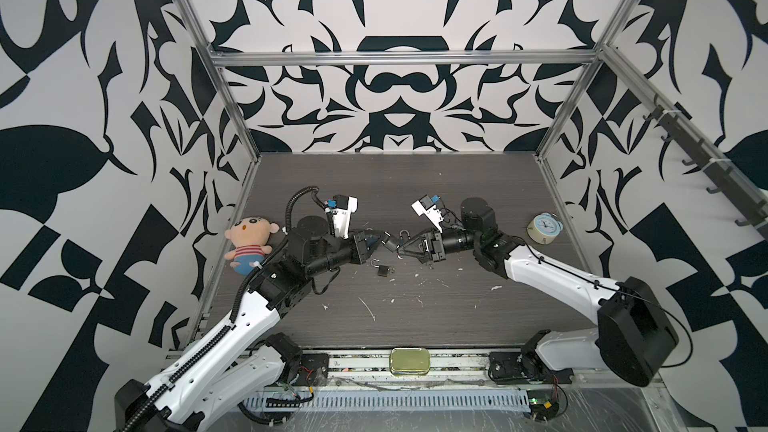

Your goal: Lock with the key

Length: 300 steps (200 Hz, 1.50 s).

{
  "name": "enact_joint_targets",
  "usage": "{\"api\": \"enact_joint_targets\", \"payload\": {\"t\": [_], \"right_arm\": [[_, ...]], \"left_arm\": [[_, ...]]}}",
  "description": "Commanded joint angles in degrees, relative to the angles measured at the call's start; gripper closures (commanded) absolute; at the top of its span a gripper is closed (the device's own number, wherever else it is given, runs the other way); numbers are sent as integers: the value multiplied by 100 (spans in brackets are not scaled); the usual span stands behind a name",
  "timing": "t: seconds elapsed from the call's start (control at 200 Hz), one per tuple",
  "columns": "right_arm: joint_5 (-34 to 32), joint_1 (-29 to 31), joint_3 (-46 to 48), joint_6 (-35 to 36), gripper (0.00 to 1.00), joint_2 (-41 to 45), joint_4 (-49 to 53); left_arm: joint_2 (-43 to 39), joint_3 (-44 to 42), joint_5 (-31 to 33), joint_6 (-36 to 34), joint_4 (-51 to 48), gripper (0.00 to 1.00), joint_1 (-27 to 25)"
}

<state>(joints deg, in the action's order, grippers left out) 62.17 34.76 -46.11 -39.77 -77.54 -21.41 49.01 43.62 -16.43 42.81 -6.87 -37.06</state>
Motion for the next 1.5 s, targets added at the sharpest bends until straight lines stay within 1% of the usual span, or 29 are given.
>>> {"api": "enact_joint_targets", "payload": {"t": [0.0, 0.14, 0.45, 0.66, 0.795, 0.935, 1.145, 1.315, 1.435, 1.495], "right_arm": [[-37, 40, 29, 22, 100, 14, -180], [-39, 43, 100, -56, 100, 21, -302], [-41, -37, 250, -182, 100, 81, -446], [-3, -66, 319, -302, 100, 126, -599], [88, -74, 339, -333, 100, 148, -654], [227, -83, 347, -346, 100, 216, -628], [471, -93, 339, -373, 100, 334, -417], [555, -110, 362, -222, 100, 549, -35], [510, -140, 376, -167, 100, 690, 151], [312, -195, 352, -13, 100, 788, 469]], "left_arm": [[-168, 42, 88, 87, 269, 100, 38], [-275, 14, 95, 96, 274, 100, 115], [-463, 104, -176, 120, 203, 100, 505], [-498, 112, -319, 131, 195, 100, 601], [-520, 103, -449, 131, 222, 100, 677], [-516, 75, -714, 164, 306, 100, 813], [-406, -91, -1131, 374, 715, 100, 993], [-388, -218, -1383, 586, 1042, 100, 1154], [-368, -266, -1538, 702, 1227, 100, 1235], [-333, -233, -1579, 695, 1186, 100, 1236]]}}
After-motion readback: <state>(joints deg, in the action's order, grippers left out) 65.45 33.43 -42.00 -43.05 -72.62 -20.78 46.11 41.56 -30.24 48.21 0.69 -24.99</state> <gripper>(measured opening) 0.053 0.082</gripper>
